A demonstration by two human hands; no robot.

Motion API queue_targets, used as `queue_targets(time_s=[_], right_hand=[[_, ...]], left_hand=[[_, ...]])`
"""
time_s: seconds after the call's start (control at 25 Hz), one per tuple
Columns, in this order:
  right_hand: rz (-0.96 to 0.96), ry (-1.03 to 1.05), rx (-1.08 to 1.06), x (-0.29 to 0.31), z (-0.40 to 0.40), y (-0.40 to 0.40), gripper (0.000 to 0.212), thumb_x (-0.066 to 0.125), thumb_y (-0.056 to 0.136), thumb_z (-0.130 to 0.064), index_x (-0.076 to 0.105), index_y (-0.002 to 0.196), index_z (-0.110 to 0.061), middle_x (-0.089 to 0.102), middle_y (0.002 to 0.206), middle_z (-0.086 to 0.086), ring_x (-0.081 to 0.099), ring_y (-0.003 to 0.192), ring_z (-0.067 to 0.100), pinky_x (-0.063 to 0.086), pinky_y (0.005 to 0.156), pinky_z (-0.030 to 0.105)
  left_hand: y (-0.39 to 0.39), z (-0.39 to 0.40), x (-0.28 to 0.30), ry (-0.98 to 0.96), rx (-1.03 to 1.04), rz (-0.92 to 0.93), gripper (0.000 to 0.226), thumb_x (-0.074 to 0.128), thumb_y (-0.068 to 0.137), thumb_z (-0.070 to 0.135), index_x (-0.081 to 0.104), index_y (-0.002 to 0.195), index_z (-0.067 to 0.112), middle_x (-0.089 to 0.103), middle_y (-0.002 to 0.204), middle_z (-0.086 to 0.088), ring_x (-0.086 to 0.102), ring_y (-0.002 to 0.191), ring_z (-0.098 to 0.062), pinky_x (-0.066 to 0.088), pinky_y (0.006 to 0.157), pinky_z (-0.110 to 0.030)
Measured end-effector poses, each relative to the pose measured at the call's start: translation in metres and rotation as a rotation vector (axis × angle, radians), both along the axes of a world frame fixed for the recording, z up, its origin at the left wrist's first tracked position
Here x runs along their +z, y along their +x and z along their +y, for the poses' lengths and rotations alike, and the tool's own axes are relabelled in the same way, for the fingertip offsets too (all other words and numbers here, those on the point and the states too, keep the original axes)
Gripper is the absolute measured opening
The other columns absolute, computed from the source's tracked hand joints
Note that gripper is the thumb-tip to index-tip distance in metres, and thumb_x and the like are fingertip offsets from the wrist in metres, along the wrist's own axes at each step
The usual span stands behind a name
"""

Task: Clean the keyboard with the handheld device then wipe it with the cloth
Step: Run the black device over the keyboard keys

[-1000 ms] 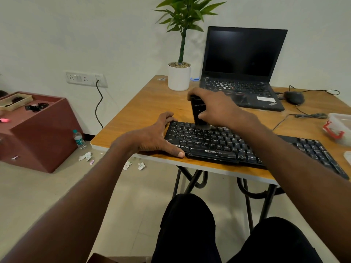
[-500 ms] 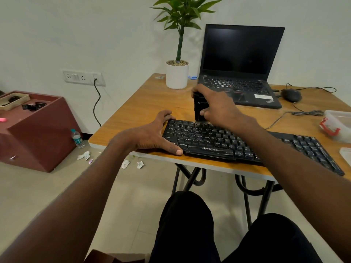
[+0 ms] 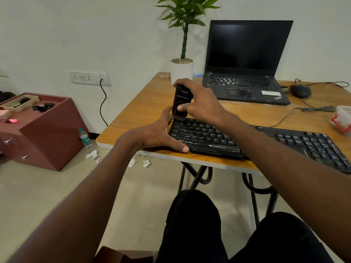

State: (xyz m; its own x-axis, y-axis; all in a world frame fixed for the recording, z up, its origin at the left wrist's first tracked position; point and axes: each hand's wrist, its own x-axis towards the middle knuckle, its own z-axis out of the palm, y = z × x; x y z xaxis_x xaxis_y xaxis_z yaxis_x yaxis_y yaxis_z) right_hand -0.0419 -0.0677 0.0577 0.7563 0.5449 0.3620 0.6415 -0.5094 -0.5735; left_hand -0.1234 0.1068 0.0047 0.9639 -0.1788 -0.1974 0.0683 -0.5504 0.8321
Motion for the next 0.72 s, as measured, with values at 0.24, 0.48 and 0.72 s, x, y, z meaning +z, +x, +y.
queue_targets(time_s=[0.24, 0.48, 0.72], right_hand=[[-0.045, -0.501, -0.103, 0.024, -0.022, 0.015, 0.062, 0.072, 0.089, -0.012, 0.047, 0.142, -0.032, 0.057, 0.139, 0.012, 0.056, 0.125, 0.034, 0.053, 0.096, 0.046], [-0.009, -0.310, -0.052, 0.022, -0.034, 0.006, 0.064, 0.075, 0.087, -0.008, 0.048, 0.140, -0.031, 0.059, 0.137, 0.009, 0.058, 0.123, 0.031, 0.054, 0.094, 0.042], [-0.104, -0.287, -0.102, 0.014, -0.055, 0.008, 0.065, 0.074, 0.087, -0.006, 0.045, 0.139, -0.033, 0.061, 0.131, 0.012, 0.062, 0.112, 0.031, 0.046, 0.060, 0.019]], left_hand=[[-0.001, 0.001, 0.003, 0.033, -0.003, 0.019, 0.156, 0.103, 0.057, 0.042, -0.010, 0.164, 0.041, 0.025, 0.168, 0.012, 0.039, 0.145, -0.019, 0.036, 0.124, -0.041], [-0.003, -0.002, 0.007, 0.056, 0.001, 0.016, 0.149, 0.102, 0.059, 0.039, -0.004, 0.165, 0.040, 0.028, 0.162, 0.009, 0.041, 0.137, -0.019, 0.040, 0.118, -0.037], [-0.001, 0.000, 0.008, 0.051, -0.014, 0.019, 0.155, 0.099, 0.043, 0.054, 0.002, 0.164, 0.042, 0.024, 0.167, 0.013, 0.038, 0.144, -0.019, 0.040, 0.121, -0.040]])
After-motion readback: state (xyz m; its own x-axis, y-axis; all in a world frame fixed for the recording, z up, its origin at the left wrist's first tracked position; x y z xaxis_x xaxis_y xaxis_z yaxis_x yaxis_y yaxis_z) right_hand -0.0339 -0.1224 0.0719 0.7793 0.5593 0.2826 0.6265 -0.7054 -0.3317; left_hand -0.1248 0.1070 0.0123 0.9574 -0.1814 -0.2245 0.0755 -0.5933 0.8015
